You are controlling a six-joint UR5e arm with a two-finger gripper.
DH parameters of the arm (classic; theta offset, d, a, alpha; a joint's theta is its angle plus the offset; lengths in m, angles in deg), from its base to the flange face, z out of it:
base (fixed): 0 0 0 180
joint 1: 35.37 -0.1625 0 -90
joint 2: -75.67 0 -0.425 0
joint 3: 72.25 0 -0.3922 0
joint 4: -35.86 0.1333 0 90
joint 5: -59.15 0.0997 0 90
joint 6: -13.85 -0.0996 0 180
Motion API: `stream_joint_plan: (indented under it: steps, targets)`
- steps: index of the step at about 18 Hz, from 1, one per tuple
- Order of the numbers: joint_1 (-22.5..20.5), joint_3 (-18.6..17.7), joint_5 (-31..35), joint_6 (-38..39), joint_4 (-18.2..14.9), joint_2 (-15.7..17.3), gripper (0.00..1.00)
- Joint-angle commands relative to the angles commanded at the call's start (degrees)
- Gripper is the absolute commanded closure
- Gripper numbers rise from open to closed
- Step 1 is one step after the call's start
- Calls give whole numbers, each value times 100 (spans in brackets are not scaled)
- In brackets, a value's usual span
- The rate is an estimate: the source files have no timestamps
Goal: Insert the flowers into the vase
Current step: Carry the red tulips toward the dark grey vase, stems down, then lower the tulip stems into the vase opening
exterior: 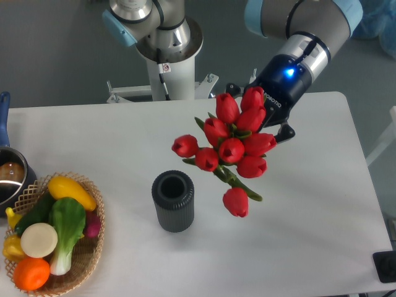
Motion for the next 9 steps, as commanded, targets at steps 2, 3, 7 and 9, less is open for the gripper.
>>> stream_joint_plan:
  steps: [2, 3, 7, 9]
  targets:
    - [132, -26, -9, 0, 0, -9, 100]
    - [150, -35, 0, 0, 0, -18, 100]
    - [361, -53, -9, 9, 0, -35, 100]
    - [414, -97, -9, 26, 0, -44, 100]
